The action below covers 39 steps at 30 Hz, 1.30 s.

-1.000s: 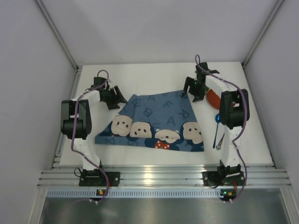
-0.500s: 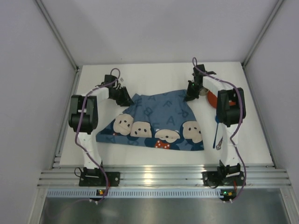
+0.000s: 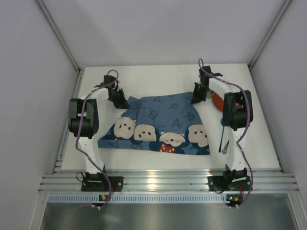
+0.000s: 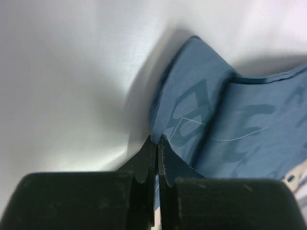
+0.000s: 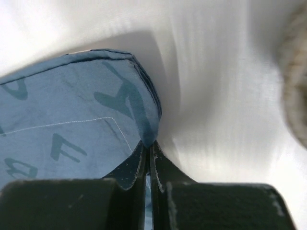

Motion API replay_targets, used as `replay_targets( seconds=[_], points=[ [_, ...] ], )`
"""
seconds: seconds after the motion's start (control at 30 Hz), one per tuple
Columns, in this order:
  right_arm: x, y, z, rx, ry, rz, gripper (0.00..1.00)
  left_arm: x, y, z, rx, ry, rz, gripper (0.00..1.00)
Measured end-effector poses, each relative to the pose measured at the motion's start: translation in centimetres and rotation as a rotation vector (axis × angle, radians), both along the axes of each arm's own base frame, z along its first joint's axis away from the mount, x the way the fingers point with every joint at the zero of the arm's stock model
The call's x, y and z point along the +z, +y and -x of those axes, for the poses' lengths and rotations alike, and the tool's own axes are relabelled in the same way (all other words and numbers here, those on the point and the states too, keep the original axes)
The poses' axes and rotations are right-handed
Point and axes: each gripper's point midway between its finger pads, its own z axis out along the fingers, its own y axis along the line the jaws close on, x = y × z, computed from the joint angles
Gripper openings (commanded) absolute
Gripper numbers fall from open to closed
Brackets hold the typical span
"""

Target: Set the dinner table for one person

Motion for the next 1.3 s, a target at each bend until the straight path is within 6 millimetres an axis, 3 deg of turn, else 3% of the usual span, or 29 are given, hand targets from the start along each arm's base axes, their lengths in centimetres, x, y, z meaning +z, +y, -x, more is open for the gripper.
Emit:
replay_targets(
  seconds=[0.1,0.3,0.47,0.6,0.67,0.7,0.73,0.77,0.8,0.87,1.03,1.13,1.3],
  points=[
    [0.0,-1.7,0.0,-0.031,-0.002,0.050,0.00,0.7,3.6,-0.1,0.079,-0.007,-0.084,0.00],
    [0.0,-5.3,-0.1,-0.090,0.006,0.104,0.00,4.8,9.2,-0.6,0.211,-0.095,-0.208,0.00],
    [0.1,-5.8,-0.2,-0.097,0.006,0.103,0.00,7.3,10.1,0.2,0.251,-0.155,-0.264,0.00],
    [0.3,-5.5,-0.3,-0.086,0.004,0.090,0.00,7.2,10.4,0.3,0.266,-0.155,-0.293,0.00],
    [0.6,-5.3,-0.3,-0.082,0.003,0.079,0.07,7.0,10.7,0.3,0.277,-0.149,-0.303,0.01],
    [0.8,-5.2,-0.5,-0.079,-0.001,0.071,0.35,6.9,10.9,0.3,0.284,-0.146,-0.312,0.20],
    [1.0,-5.0,-0.6,-0.081,-0.005,0.063,0.53,6.8,11.0,0.3,0.291,-0.142,-0.320,0.82],
    [1.3,-4.9,-0.8,-0.079,-0.011,0.056,0.67,6.6,11.2,0.3,0.294,-0.139,-0.329,0.98],
    [1.6,-4.7,-1.0,-0.070,-0.021,0.048,0.83,6.4,11.4,0.3,0.304,-0.132,-0.335,0.98],
    [2.1,-4.4,-1.3,-0.057,-0.034,0.031,0.90,6.3,11.7,0.5,0.327,-0.115,-0.346,0.98],
    [3.5,-3.6,-2.1,-0.034,-0.065,-0.017,0.93,7.0,12.4,0.3,0.380,-0.124,-0.369,0.98],
    [4.5,-3.5,-1.9,-0.033,-0.076,-0.029,0.94,8.6,12.4,0.6,0.394,-0.150,-0.367,0.99],
    [10.3,-4.3,-2.2,-0.051,-0.201,-0.025,0.97,13.6,11.5,1.4,0.410,-0.266,-0.335,0.99]
  ],
)
